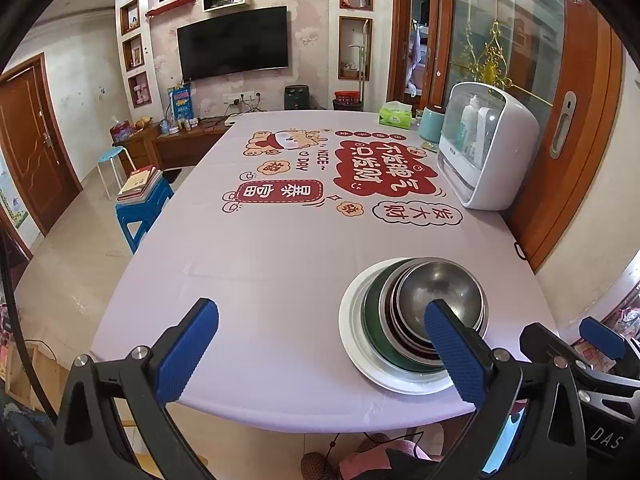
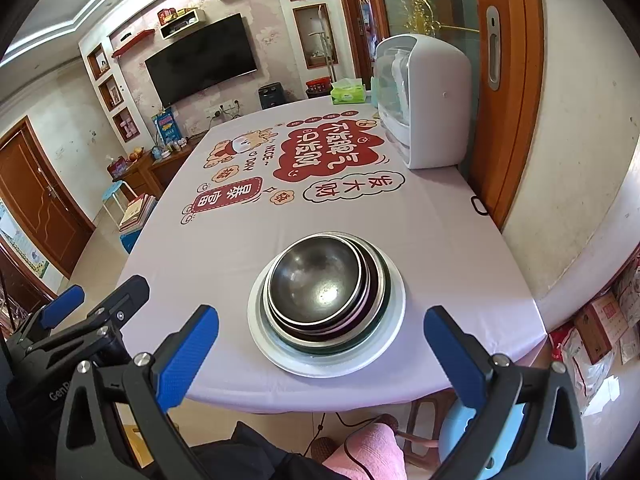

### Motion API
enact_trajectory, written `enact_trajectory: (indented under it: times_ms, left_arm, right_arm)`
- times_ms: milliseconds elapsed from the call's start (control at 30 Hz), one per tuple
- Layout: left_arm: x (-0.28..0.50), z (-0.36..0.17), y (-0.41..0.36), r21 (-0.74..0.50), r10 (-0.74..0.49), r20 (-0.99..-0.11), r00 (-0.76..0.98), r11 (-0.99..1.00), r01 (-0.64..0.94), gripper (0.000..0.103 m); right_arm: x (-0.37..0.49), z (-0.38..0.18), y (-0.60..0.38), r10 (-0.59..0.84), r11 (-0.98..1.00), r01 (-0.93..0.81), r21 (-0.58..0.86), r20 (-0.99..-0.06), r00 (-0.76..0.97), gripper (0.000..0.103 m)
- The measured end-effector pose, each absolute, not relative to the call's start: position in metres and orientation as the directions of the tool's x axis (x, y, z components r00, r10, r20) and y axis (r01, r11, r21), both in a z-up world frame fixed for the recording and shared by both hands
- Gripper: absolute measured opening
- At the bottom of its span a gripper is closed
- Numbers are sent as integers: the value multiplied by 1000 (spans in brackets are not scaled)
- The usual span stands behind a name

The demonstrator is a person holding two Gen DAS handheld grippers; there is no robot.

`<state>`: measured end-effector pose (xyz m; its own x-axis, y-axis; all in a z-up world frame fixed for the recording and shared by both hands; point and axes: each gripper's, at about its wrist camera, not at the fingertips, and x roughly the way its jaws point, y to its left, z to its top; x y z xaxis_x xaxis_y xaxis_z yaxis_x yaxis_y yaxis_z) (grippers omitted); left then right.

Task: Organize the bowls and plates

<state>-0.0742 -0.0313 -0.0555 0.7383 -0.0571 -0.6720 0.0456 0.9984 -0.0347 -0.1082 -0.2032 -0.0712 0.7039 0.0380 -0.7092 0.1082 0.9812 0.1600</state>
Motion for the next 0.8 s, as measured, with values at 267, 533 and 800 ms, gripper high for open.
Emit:
enact_trajectory:
  times_ms: [267,533,800]
  left_arm:
    - [-71,-56,-32,-36,-61,-678,733,998,49,102]
    - [-68,-58,-33,-35,-64,-684,727,998,55,102]
    - [-68,-58,-32,-35,-63,-685,726,998,54,102]
  right_arm:
    - [-107,-71,-203,35,981,111,158,-711,702,103]
    - [-106,-71,-204,37,981,112,160,-713,700,103]
    - [-106,-72,-204,37,980,113,161,-715,698,103]
